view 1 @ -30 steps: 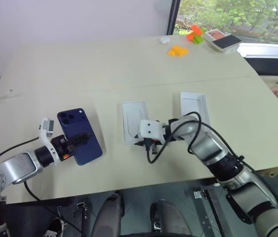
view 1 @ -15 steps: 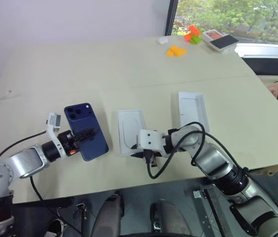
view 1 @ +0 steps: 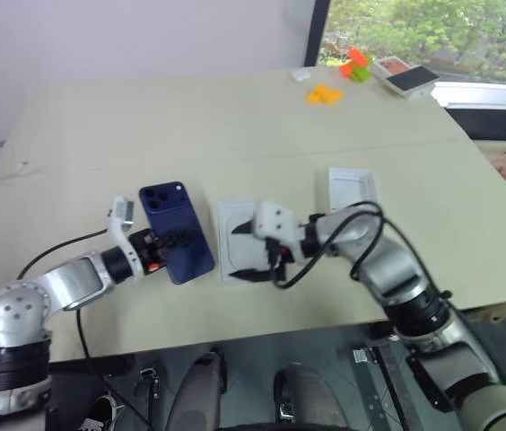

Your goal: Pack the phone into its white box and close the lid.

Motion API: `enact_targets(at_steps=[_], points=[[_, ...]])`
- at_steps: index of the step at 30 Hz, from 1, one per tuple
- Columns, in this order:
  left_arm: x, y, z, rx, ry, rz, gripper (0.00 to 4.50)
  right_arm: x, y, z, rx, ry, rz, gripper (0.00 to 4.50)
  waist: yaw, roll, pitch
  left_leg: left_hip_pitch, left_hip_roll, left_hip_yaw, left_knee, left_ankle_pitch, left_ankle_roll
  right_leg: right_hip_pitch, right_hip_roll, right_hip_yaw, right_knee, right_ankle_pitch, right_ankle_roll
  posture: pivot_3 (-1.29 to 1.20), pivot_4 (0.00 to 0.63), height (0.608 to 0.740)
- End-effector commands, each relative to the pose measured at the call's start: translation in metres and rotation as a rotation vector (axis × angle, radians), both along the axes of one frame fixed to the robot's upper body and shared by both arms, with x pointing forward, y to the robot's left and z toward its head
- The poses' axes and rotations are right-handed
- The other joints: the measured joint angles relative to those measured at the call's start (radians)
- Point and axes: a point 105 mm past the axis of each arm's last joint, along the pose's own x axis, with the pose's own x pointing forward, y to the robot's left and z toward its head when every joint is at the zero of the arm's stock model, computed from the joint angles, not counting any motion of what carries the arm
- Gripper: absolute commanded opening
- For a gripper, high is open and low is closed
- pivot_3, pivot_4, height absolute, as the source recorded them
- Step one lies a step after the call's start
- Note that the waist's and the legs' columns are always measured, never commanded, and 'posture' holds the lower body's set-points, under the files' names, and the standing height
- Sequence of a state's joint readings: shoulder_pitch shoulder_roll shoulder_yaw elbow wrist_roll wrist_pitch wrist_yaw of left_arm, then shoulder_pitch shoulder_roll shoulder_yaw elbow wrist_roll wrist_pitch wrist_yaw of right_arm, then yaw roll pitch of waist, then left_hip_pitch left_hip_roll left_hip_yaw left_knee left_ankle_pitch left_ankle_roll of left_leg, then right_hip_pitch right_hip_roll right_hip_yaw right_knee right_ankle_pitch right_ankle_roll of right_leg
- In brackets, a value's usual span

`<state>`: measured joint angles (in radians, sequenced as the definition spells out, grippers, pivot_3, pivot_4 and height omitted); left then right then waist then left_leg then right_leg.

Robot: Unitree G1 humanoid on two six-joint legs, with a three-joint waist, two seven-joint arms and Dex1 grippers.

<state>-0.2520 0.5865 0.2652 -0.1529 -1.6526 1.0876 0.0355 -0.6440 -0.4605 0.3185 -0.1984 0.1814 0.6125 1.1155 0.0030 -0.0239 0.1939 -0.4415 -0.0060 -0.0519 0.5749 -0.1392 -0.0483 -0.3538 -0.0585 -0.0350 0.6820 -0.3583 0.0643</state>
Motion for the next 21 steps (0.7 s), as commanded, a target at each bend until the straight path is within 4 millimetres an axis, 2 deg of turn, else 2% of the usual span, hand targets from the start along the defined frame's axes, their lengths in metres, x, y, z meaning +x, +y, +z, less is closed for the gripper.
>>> enact_targets(at_steps=[1,3,4,8,13,16,21], points=[[0.003,-0.022,0.018,-0.049,-0.041,-0.048,0.00,0.003,-0.021,0.024,0.110,0.015,0.019,4.33,0.007,0.000,0.000,0.000,0.000,0.000,0.001,0.000,0.001,0.000,0.000,0.000,0.000,0.001,0.001,0.00,0.150,0.740],[0.005,-0.031,0.017,-0.049,-0.030,-0.065,0.00,0.006,-0.036,0.026,0.127,0.033,0.009,4.33,0.007,0.000,0.000,0.000,0.000,0.001,0.003,-0.001,0.002,0.001,0.000,0.001,0.000,0.001,0.002,0.00,0.150,0.740],[0.007,-0.036,0.016,-0.054,-0.014,-0.074,0.00,0.008,-0.047,0.023,0.113,-0.012,0.007,4.33,0.008,0.000,0.000,0.000,0.000,0.002,0.003,-0.001,0.002,0.001,0.000,0.002,0.000,0.001,0.002,0.00,0.150,0.740],[0.024,-0.052,-0.002,-0.012,0.089,-0.039,0.00,0.018,-0.075,0.018,0.106,-0.026,-0.048,4.33,0.010,0.001,0.000,-0.001,0.000,0.002,0.004,-0.001,0.003,0.001,0.000,0.002,0.000,0.002,0.003,0.00,0.150,0.740],[0.033,-0.069,-0.002,-0.061,0.119,-0.060,0.00,0.022,-0.078,0.010,0.092,-0.043,-0.069,4.33,-0.002,0.001,0.000,-0.001,0.000,0.004,0.005,-0.001,0.003,0.001,0.000,0.002,0.001,0.002,0.003,0.00,0.150,0.740],[0.034,-0.074,-0.011,-0.036,0.160,-0.069,0.00,0.024,-0.077,0.007,0.080,-0.066,-0.072,4.33,-0.001,0.001,0.000,0.000,0.001,0.003,0.004,0.001,-0.001,0.001,0.002,0.002,0.001,0.002,0.003,0.00,0.150,0.740],[0.033,-0.075,-0.015,-0.014,0.171,-0.086,0.00,0.028,-0.077,0.006,0.082,-0.069,-0.089,4.33,0.005,0.001,0.000,-0.001,0.001,0.004,0.005,0.002,-0.002,0.001,0.002,0.003,0.001,0.002,0.003,0.00,0.150,0.740]])
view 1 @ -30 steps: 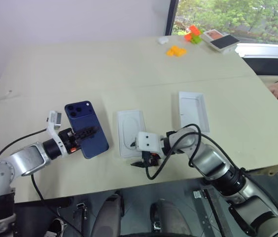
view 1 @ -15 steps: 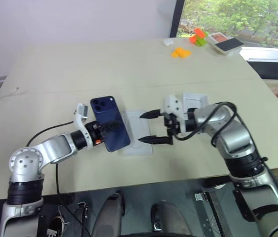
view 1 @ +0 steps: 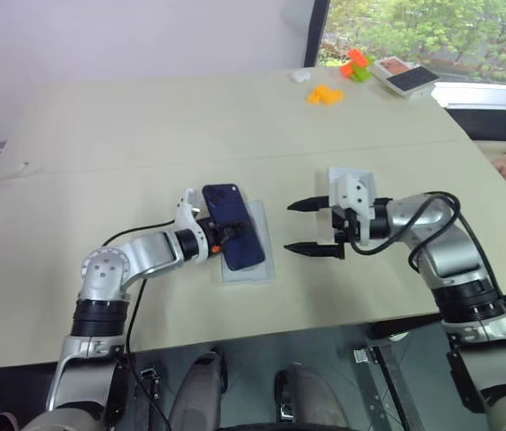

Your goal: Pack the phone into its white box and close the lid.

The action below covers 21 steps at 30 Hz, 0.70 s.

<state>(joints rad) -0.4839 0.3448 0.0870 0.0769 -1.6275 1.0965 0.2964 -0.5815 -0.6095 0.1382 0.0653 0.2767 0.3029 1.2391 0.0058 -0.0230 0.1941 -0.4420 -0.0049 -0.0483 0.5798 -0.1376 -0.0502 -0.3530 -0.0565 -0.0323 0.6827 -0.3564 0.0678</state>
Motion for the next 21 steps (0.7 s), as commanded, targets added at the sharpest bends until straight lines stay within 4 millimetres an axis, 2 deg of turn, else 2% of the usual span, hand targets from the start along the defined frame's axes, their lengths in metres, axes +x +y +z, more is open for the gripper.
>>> enact_targets(at_steps=[1,3,7,21], points=[[-0.002,-0.004,0.012,-0.020,-0.034,-0.031,0.00,0.003,0.001,0.007,0.005,-0.045,-0.004,4.33,0.004,0.000,0.000,0.000,0.000,0.000,0.000,0.000,0.000,0.000,0.000,0.000,0.000,0.000,0.000,0.00,0.150,0.740],[-0.005,-0.007,0.014,-0.032,-0.034,-0.051,0.00,0.004,0.001,0.005,0.000,-0.053,-0.006,4.33,0.006,0.000,0.000,0.000,0.000,0.000,0.000,0.000,0.000,0.000,0.000,0.000,0.000,0.000,0.000,0.00,0.150,0.740],[-0.009,-0.009,0.003,0.020,-0.007,-0.081,0.00,0.006,0.006,0.004,0.013,-0.065,-0.009,4.33,0.006,0.000,0.000,0.000,0.000,0.000,0.000,0.000,0.000,0.000,0.000,0.000,0.000,0.000,0.000,0.00,0.150,0.740],[-0.005,-0.017,-0.008,0.079,0.016,-0.146,0.00,0.011,0.013,0.004,0.021,-0.107,-0.015,4.33,0.006,0.000,0.000,0.000,0.000,0.000,0.000,0.000,-0.001,0.001,0.000,0.000,0.000,0.000,0.000,0.00,0.150,0.740]])
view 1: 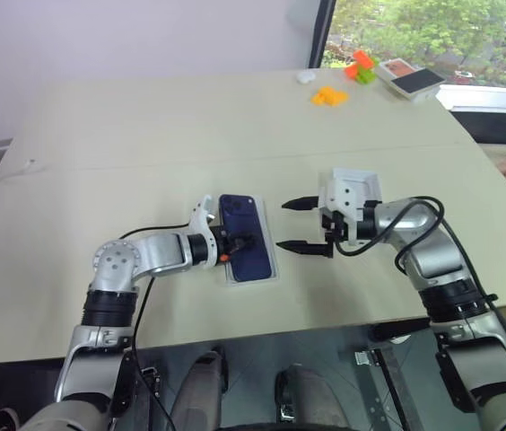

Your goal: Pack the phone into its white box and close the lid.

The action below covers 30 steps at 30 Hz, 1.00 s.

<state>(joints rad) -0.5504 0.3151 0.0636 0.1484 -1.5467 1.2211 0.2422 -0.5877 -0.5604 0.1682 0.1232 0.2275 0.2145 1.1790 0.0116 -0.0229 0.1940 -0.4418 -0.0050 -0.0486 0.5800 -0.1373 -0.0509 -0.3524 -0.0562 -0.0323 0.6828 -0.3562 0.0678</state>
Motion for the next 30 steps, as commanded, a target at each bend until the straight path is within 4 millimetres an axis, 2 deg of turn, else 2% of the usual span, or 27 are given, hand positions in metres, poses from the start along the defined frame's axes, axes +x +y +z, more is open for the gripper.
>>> enact_targets(at_steps=[1,2,10,20,24,30], points=[[0.000,0.002,0.000,0.017,-0.010,-0.009,0.00,0.003,0.004,0.014,0.020,-0.059,0.007,4.33,0.000,0.000,0.000,0.000,0.000,0.000,0.000,0.000,0.000,0.000,0.000,0.000,0.000,0.000,0.000,0.00,0.150,0.740],[0.000,0.004,-0.002,0.026,-0.009,-0.005,0.00,0.004,0.003,0.014,0.020,-0.062,0.001,4.33,0.000,0.000,0.000,0.000,0.000,0.000,0.000,0.000,0.000,0.000,0.000,0.000,0.000,0.000,0.000,0.00,0.150,0.740],[0.006,0.009,0.003,0.040,-0.035,0.020,3.77,0.006,0.003,0.014,0.011,-0.067,0.000,4.41,-0.001,0.000,0.000,0.001,0.000,0.000,0.000,0.000,0.000,0.001,0.000,0.000,0.000,0.000,0.000,0.00,0.150,0.740],[0.009,0.015,0.017,0.080,-0.105,0.014,3.77,0.008,0.006,0.013,0.002,-0.083,0.000,4.41,-0.007,0.000,0.000,0.003,0.001,0.000,0.000,0.000,-0.001,0.002,0.001,0.000,0.001,0.000,-0.001,0.00,0.150,0.740],[0.015,0.023,0.032,0.088,-0.162,0.020,3.77,0.009,0.007,0.014,0.003,-0.088,0.001,4.41,-0.007,0.000,0.000,0.002,0.001,0.000,-0.001,0.001,-0.001,0.001,0.001,0.000,0.001,0.000,-0.001,0.00,0.150,0.740],[0.011,0.026,0.028,0.123,-0.149,-0.002,3.77,0.010,0.010,0.015,0.010,-0.087,-0.003,4.41,-0.002,0.000,0.000,0.001,0.000,0.000,-0.001,0.001,-0.002,0.001,0.000,0.000,0.000,0.000,-0.001,0.00,0.150,0.740]])
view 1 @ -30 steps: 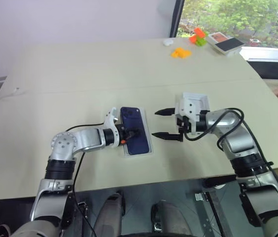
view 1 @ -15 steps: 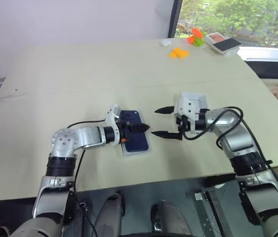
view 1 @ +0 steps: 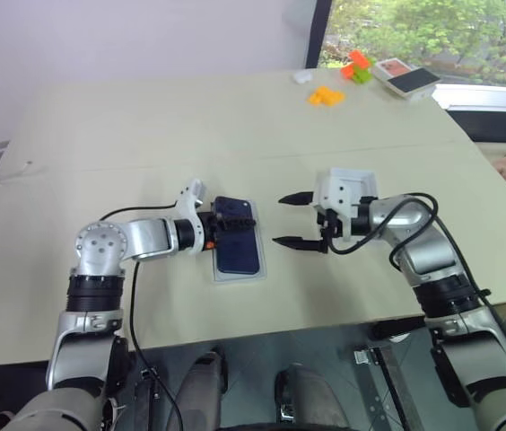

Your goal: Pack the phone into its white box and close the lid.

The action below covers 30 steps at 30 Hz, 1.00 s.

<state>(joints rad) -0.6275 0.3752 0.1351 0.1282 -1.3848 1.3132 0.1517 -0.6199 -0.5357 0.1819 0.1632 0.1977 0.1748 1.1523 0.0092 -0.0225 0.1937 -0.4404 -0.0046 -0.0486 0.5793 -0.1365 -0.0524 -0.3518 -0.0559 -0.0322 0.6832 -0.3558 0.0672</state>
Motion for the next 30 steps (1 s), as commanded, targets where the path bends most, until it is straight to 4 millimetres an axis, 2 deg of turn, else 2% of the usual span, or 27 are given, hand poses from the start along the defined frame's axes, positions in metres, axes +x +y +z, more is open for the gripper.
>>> enact_targets(at_steps=[1,5,12,22,25,30], points=[[-0.001,0.003,0.009,0.001,-0.035,-0.014,3.77,0.003,0.004,0.013,0.015,-0.047,0.007,4.41,0.000,0.000,0.000,0.000,0.000,0.000,0.000,0.000,0.000,0.000,0.000,0.000,0.000,0.000,0.000,0.00,0.150,0.740],[-0.004,0.012,0.013,0.048,-0.061,-0.010,3.77,0.003,0.005,0.015,0.017,-0.052,0.010,4.41,-0.001,0.000,0.000,0.000,0.000,0.000,0.000,0.000,0.000,-0.001,0.000,0.000,0.000,0.000,0.000,0.00,0.150,0.740],[-0.005,0.039,0.021,0.112,-0.102,0.034,3.77,0.003,0.009,0.017,0.020,-0.056,0.016,4.41,-0.006,0.000,0.000,0.000,0.000,0.000,-0.001,0.000,0.000,-0.001,0.000,0.000,0.000,0.000,0.000,0.00,0.150,0.740],[-0.004,0.055,0.036,0.133,-0.169,0.068,3.77,0.006,0.012,0.022,0.030,-0.066,0.018,4.41,-0.001,0.000,0.000,-0.001,0.000,0.000,-0.001,0.000,0.000,-0.002,0.000,0.000,0.000,0.000,0.000,0.00,0.150,0.740],[-0.005,0.062,0.030,0.158,-0.166,0.096,3.77,0.006,0.016,0.026,0.067,-0.052,0.015,4.41,-0.002,0.000,0.000,-0.001,0.000,0.000,-0.001,0.000,0.000,-0.002,0.000,0.000,0.000,0.000,0.000,0.00,0.150,0.740],[-0.010,0.059,0.033,0.111,-0.204,0.105,3.77,0.006,0.021,0.026,0.087,-0.044,0.009,4.41,-0.003,0.000,0.000,-0.001,0.000,0.000,-0.002,0.000,0.000,-0.003,0.000,0.000,0.000,0.000,0.000,0.00,0.150,0.740]])
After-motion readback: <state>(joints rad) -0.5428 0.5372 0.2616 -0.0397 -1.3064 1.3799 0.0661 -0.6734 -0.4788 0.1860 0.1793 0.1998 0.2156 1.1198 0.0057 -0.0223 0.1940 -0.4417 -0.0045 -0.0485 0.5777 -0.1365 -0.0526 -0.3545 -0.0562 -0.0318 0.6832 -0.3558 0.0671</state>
